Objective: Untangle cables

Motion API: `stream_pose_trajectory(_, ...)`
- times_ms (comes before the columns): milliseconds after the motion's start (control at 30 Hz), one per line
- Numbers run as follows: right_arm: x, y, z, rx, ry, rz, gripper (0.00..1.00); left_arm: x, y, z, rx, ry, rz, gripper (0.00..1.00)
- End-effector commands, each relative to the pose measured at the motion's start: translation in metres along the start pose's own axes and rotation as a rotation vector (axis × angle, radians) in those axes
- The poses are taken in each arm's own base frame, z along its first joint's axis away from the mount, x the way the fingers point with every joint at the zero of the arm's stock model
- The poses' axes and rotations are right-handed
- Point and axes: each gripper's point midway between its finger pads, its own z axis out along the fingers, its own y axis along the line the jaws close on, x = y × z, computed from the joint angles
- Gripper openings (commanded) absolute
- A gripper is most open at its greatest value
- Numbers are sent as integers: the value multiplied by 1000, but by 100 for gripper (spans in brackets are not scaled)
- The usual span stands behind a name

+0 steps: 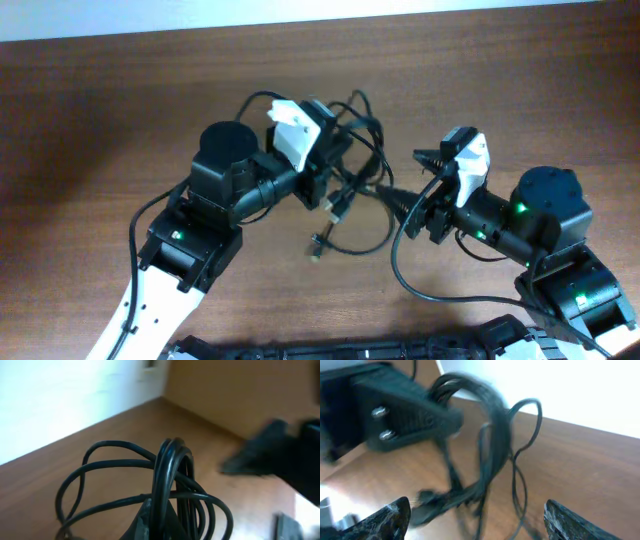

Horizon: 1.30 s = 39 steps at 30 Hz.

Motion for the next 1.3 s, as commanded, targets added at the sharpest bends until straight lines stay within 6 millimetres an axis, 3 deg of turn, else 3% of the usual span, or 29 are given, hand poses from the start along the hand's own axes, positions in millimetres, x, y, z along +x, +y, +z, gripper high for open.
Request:
stream_pose_trajectory(0, -8, -21, -2, 123, -36, -8, 84, -9, -47, -11, 241, -26, 81, 0)
stream_pose_trajectory(133, -14, -41, -6, 247, -65, -12, 84, -1, -67, -9, 299, 9, 78, 0)
stream_pose_trajectory(267, -22, -49, -9, 293, -101, -20, 84, 7, -93, -7, 370, 34, 89, 0)
stream_pose_trajectory(400, -25, -80, -22, 492, -122, -13, 84, 12, -130, -14, 519, 50, 103, 0)
stream_pose_trajectory(533, -28, -115, -46, 738, -146, -4, 84, 14, -136, -16, 547, 56, 102, 0)
stream_pose_trajectory(667, -27, -139, -74, 956, -134, -47, 90, 10, -106, -11, 376, 51, 83, 0)
stream_pose_trajectory(833, -9, -140, -71, 947, -24, -96, 95, -8, -43, -21, 49, -7, -5, 0)
stream_pose_trajectory(900, 12, -129, -57, 836, 64, -93, 95, -14, -24, -25, -38, -35, -106, 0)
stream_pose_trajectory(1067, 54, -87, -29, 525, 222, -32, 95, -37, -8, -29, -85, -144, -359, 0)
stream_pose_trajectory(1267, 72, -87, -34, 535, 285, 31, 95, -63, 46, -50, -359, -377, -592, 0)
